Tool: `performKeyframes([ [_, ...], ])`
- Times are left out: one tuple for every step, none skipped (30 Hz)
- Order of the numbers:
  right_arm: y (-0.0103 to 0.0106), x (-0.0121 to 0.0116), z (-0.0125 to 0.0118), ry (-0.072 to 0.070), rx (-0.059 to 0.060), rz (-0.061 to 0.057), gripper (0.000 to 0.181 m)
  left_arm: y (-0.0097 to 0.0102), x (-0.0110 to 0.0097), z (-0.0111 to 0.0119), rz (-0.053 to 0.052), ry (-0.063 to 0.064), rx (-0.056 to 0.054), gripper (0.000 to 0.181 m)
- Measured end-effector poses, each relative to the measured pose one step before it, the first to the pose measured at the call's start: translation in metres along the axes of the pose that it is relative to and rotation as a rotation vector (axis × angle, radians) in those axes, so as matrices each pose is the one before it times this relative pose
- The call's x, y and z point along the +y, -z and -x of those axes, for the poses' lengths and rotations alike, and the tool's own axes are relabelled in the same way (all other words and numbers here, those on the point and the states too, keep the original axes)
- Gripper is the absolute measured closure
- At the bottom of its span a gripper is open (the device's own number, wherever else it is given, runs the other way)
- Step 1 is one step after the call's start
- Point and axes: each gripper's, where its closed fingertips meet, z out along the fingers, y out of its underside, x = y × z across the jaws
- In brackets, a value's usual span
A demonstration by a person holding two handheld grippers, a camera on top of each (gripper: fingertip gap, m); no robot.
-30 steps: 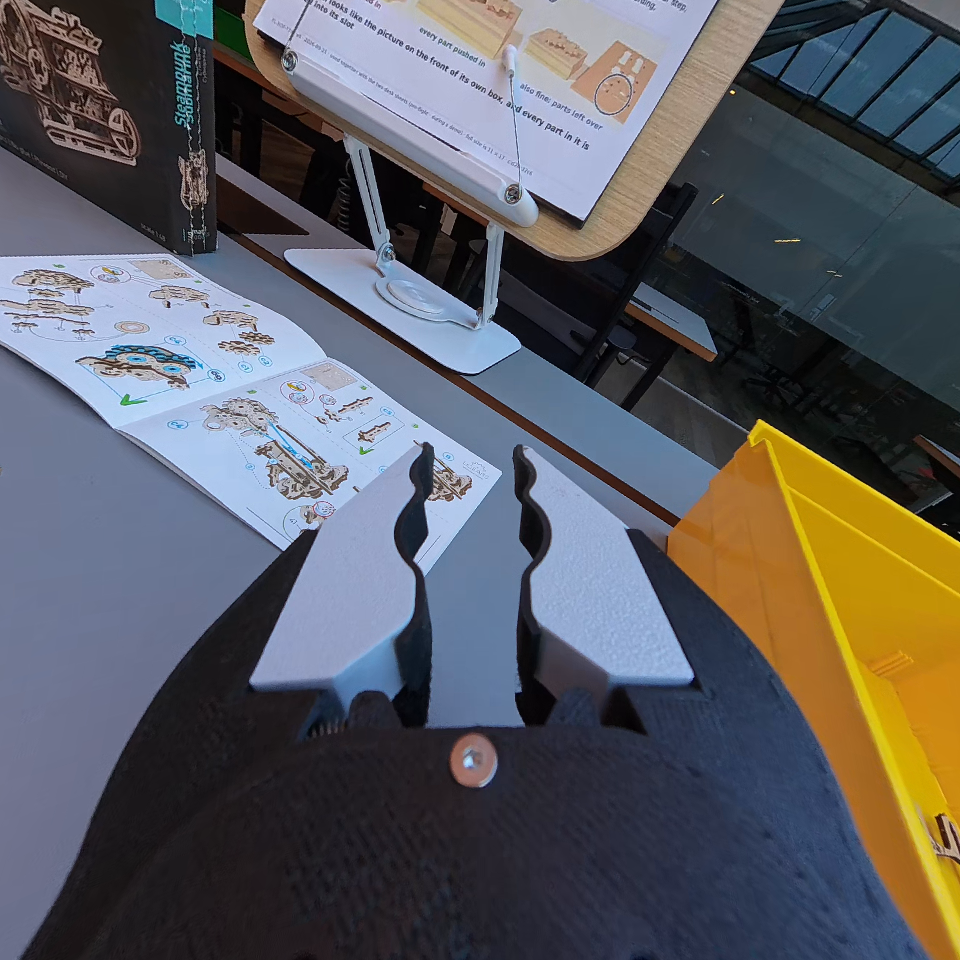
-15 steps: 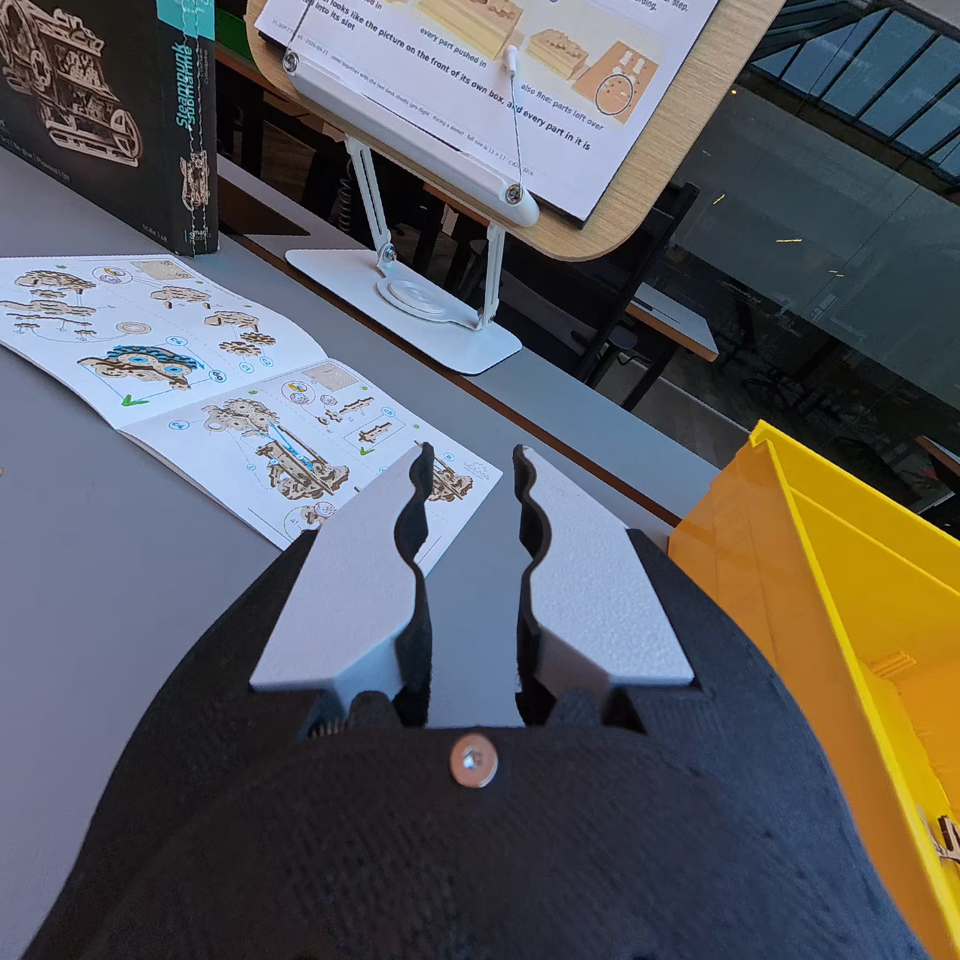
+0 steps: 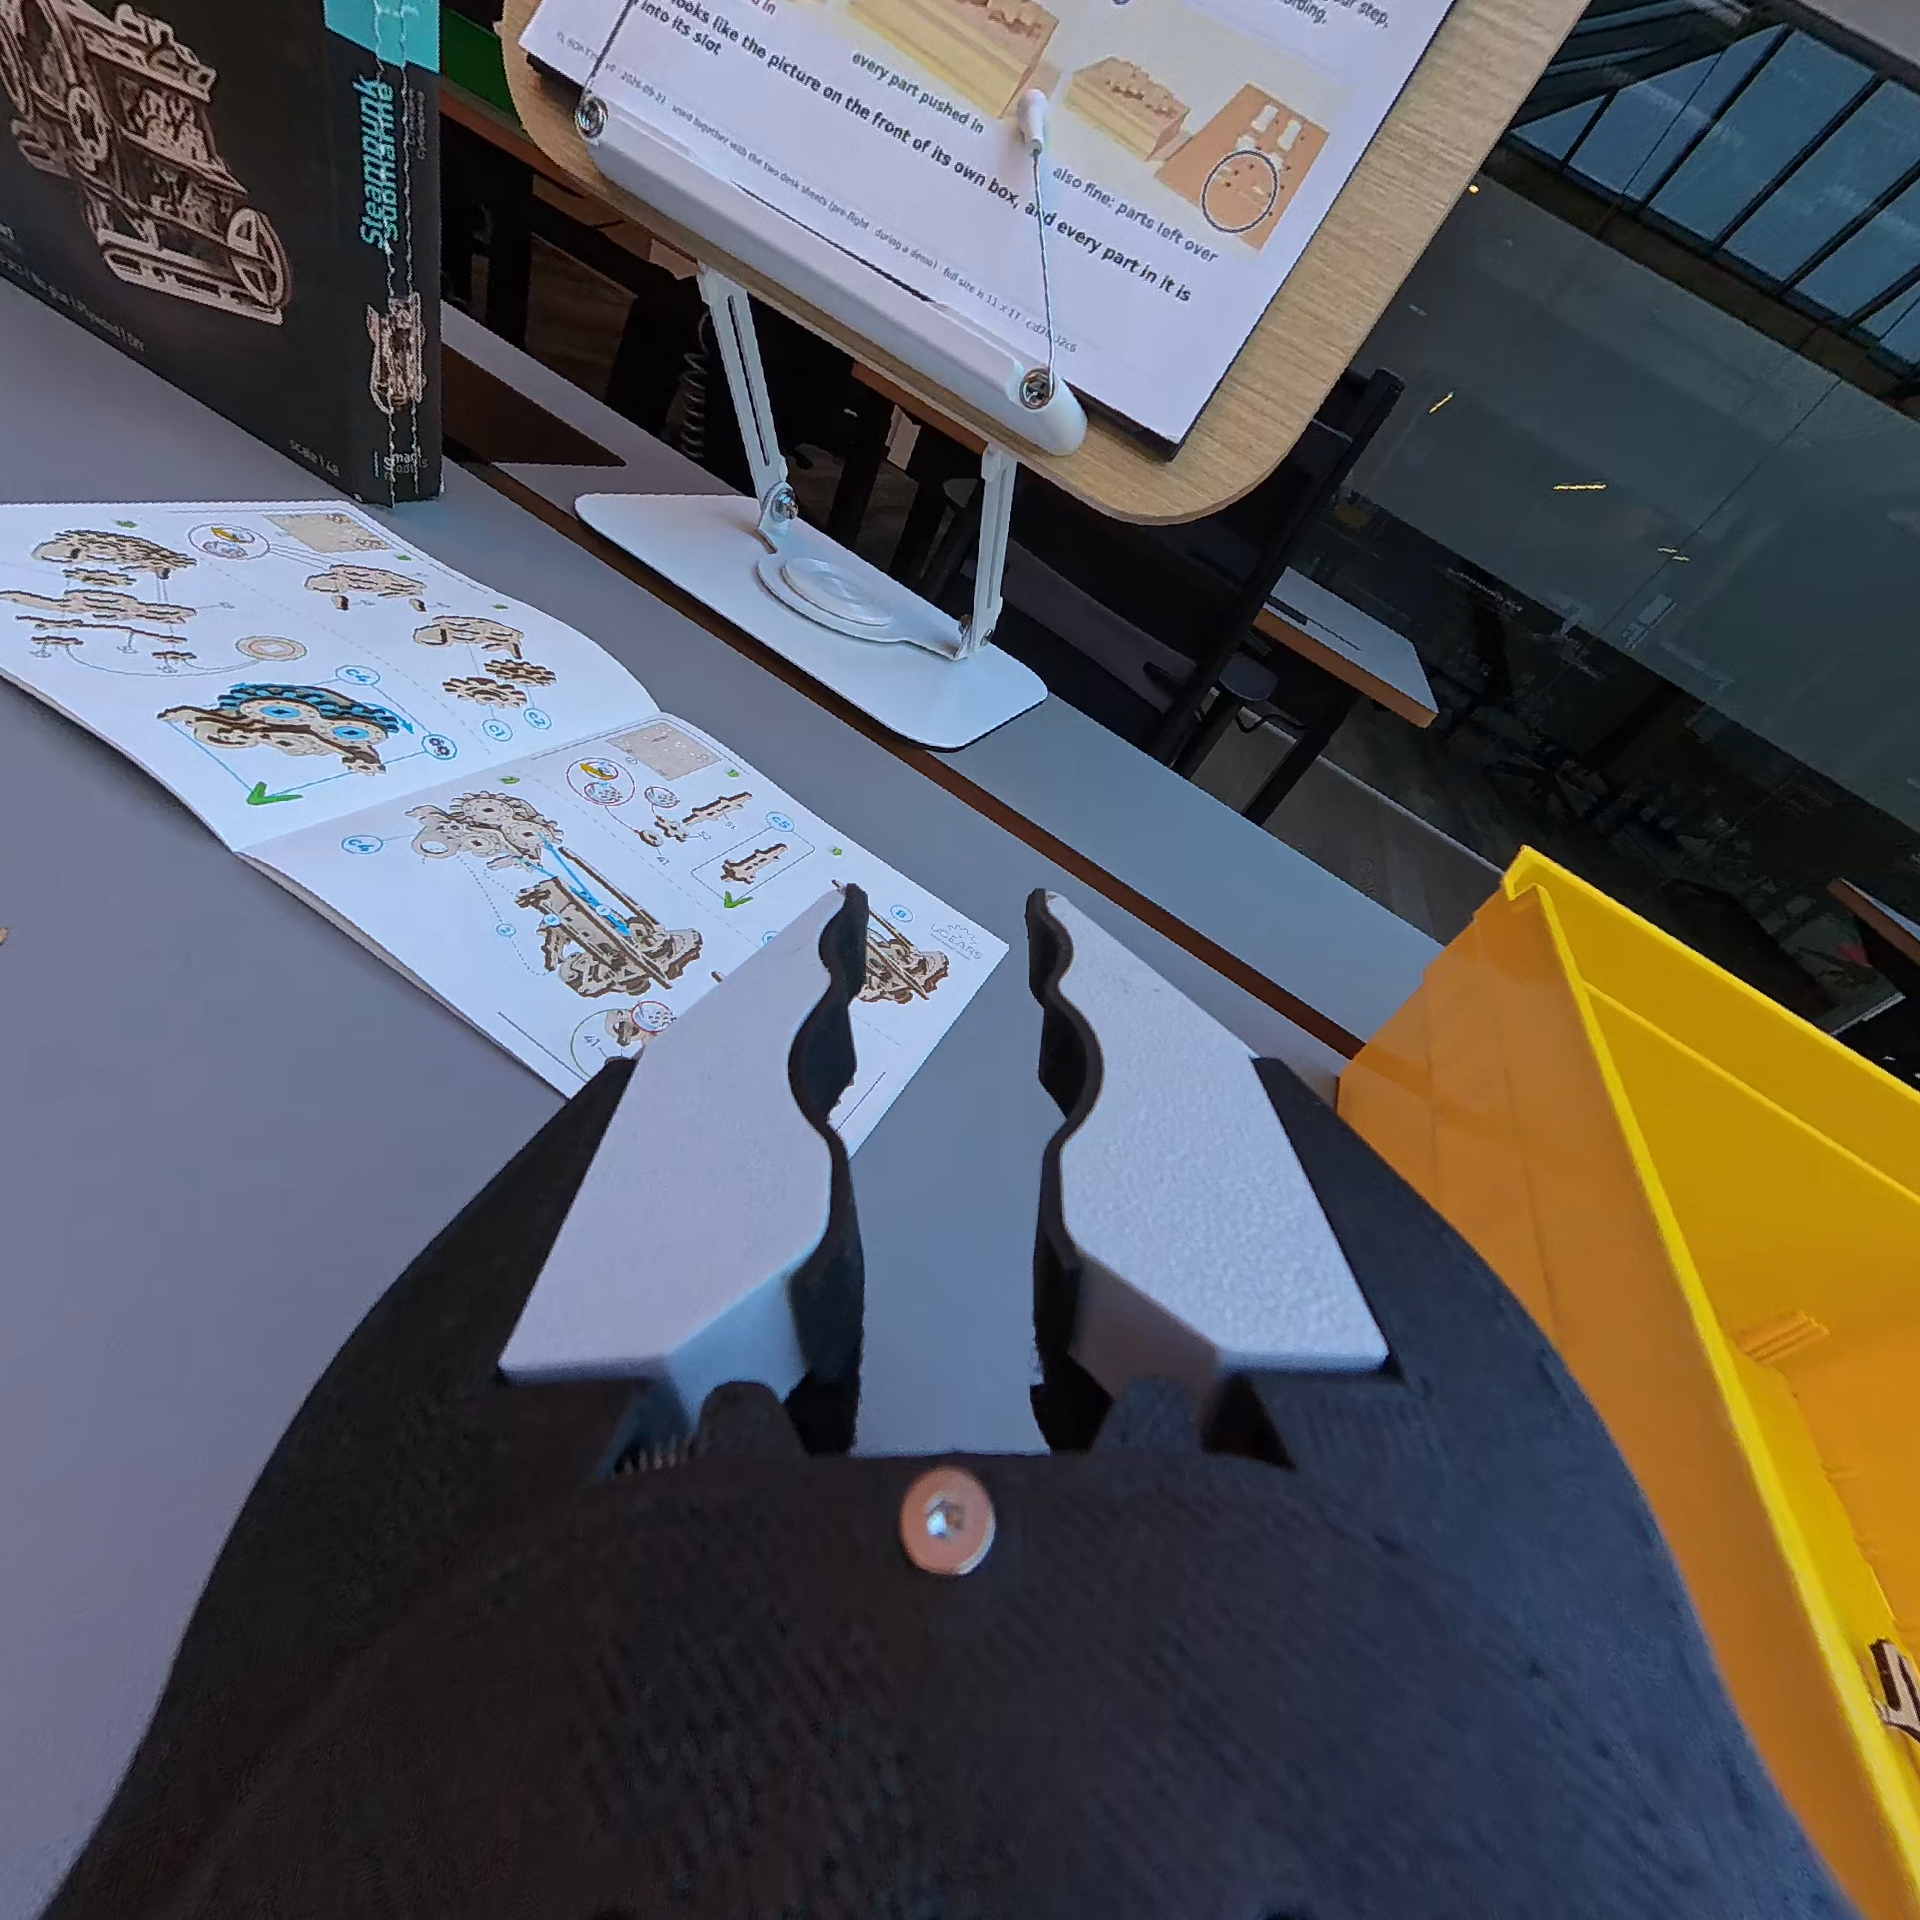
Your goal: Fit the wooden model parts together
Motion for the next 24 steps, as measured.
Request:
performKeyframes([
  [0.00009,0.00000,0.00008,0.0003,-0.0004,0.0000,0.152,-0.00597,0.00498,-0.00236,0.0366,-0.0202,0.0029,0.110],
  [0.00001,-0.00003,-0.00006,-0.0002,0.0000,-0.0005,0.152,-0.00616,0.00501,-0.00170,0.0367,-0.0248,-0.0013,0.108],
  [0.00002,-0.00007,0.00001,-0.0002,-0.0002,0.0001,0.152,-0.00634,0.00408,-0.00098,0.0302,-0.0274,-0.0036,0.108],
  [-0.00010,0.00015,0.00015,0.0001,-0.0006,0.0006,0.152,-0.00627,0.00315,0.00044,0.0247,-0.0231,-0.0105,0.108],
  [0.00001,0.00001,0.00001,0.0007,-0.0004,0.0001,0.152,-0.00587,0.00323,0.00097,0.0246,-0.0200,-0.0106,0.108],
  [0.00003,-0.00008,0.00009,0.0008,-0.0002,-0.0002,0.152,-0.00531,0.00298,-0.00091,0.0213,-0.0174,0.0032,0.108],
  [-0.00011,0.00013,0.00012,0.0004,-0.0005,0.0005,0.152,-0.00463,0.00168,-0.00323,0.0120,-0.0143,0.0187,0.108],
  [0.00006,-0.00003,0.00014,0.0003,-0.0003,0.0002,0.152,-0.00340,0.00028,-0.00324,0.0030,-0.0124,0.0200,0.108],
  [-0.00003,-0.00005,0.00002,0.0002,-0.0002,-0.0004,0.152,-0.00231,-0.00020,-0.00220,-0.0004,-0.0098,0.0138,0.108],
  [0.00002,0.00004,0.00003,0.0000,-0.0002,0.0003,0.152,-0.00186,0.00028,-0.00249,0.0022,-0.0093,0.0148,0.108],
  [-0.00010,0.00004,0.00004,0.0003,-0.0003,0.0005,0.152,-0.00189,0.00080,-0.00343,0.0045,-0.0110,0.0182,0.107],
  [-0.00005,0.00006,0.00013,0.0007,-0.0004,0.0001,0.152,-0.00202,0.00122,-0.00299,0.0077,-0.0107,0.0150,0.106],
  [0.00005,-0.00003,0.00010,0.0008,-0.0002,0.0002,0.152,-0.00205,0.00181,-0.00143,0.0122,-0.0102,0.0044,0.105],
  [-0.00003,0.00009,0.00008,0.0009,-0.0001,0.0003,0.152,-0.00176,0.00200,-0.00005,0.0131,-0.0102,-0.0038,0.105],
  [-0.00007,-0.00005,0.00012,0.0009,-0.0002,0.0002,0.152,-0.00164,0.00163,-0.00014,0.0107,-0.0080,-0.0021,0.104],
  [0.00005,0.00008,0.00012,0.0009,-0.0001,0.0003,0.152,-0.00148,0.00118,-0.00023,0.0071,-0.0065,0.0001,0.104],
  [0.00004,-0.00006,0.00009,0.0008,-0.0002,0.0000,0.152,-0.00104,0.00089,0.00013,0.0049,-0.0038,-0.0005,0.105],
  [-0.00007,-0.00009,0.00006,0.0006,-0.0002,-0.0003,0.152,-0.00080,0.00101,0.00097,0.0036,-0.0008,-0.0029,0.105],
  [0.00001,0.00013,0.00002,0.0005,-0.0001,0.0003,0.152,-0.00049,0.00069,0.00212,0.0015,0.0014,-0.0077,0.105],
  [-0.00003,-0.00001,0.00008,0.0004,-0.0003,0.0003,0.152,-0.00047,0.00092,0.00233,0.0017,0.0042,-0.0078,0.106],
  [0.00003,0.00004,0.00017,0.0005,-0.0003,0.0000,0.152,-0.00074,0.00127,0.00126,0.0035,0.0046,-0.0007,0.106],
  [-0.00003,-0.00001,0.00005,0.0006,-0.0001,0.0002,0.152,-0.00092,0.00175,0.00020,0.0056,0.0027,0.0055,0.106],
  [-0.00011,0.00001,0.00002,0.0004,-0.0001,0.0003,0.152,-0.00095,0.00197,-0.00038,0.0069,-0.0008,0.0064,0.107],
  [-0.00001,0.00010,0.00009,0.0003,-0.0005,0.0000,0.152,-0.00067,0.00100,-0.00044,0.0033,-0.0023,0.0051,0.108],
])
